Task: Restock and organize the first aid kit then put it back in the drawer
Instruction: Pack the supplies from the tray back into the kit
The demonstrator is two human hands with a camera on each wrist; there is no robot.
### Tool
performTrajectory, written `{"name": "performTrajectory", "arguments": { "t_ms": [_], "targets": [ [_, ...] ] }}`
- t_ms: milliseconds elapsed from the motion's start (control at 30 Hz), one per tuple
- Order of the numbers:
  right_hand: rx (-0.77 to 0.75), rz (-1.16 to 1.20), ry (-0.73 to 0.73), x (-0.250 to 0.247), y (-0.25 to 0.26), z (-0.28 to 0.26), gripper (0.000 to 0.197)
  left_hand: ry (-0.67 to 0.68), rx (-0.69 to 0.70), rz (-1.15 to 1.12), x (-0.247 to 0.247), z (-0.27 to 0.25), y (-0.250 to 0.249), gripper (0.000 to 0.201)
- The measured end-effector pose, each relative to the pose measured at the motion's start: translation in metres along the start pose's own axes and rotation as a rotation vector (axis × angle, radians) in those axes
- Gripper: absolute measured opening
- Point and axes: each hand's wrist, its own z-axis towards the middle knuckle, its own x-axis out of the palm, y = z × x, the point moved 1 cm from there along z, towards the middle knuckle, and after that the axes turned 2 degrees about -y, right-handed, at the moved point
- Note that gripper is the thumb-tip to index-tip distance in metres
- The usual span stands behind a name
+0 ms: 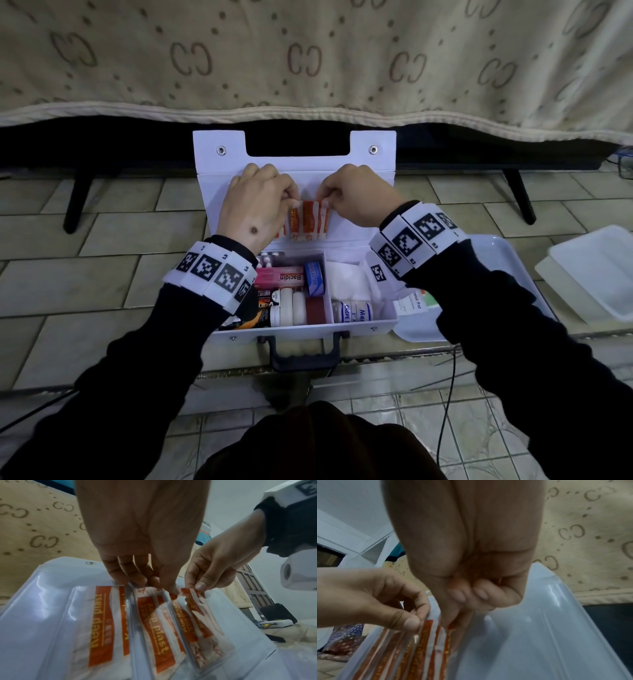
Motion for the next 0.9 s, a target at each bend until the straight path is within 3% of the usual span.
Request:
{"name": "performTrajectory", "arguments": {
  "t_ms": [167, 300, 433, 500, 667, 767, 900],
  "targets": [
    [0.018, -0.094, 0.021, -0.001, 0.000, 0.001, 0.025, -0.001, 0.005, 0.005, 0.000, -0.001, -0.001, 0.014],
    [0.033, -0.126, -0.113, -0.002, -0.002, -0.006, 0.023, -0.004, -0.008, 0.005, 0.001, 0.001, 0.000, 0.013],
    [0.106, 0.130, -0.291, -0.023, -0.029, -0.016, 0.022, -0.007, -0.032, -0.049, 0.003, 0.002, 0.001, 0.011],
    [0.210, 0.120, -0.327, -0.038, -0.058, -0.022, 0.017, -0.016, -0.039, -0.055, 0.005, 0.002, 0.002, 0.010],
    [0.501, -0.227, 0.033, -0.038, -0.127, -0.039, 0.018, -0.038, -0.033, -0.044, 0.009, 0.000, 0.003, 0.008],
    [0.521, -0.331, 0.214, -0.014, -0.150, -0.042, 0.029, -0.041, -0.030, -0.036, 0.009, -0.001, 0.002, 0.008],
    [0.518, -0.341, 0.254, 0.012, -0.166, -0.041, 0.048, -0.037, -0.041, -0.030, 0.008, 0.000, 0.001, 0.009]
  ]
}}
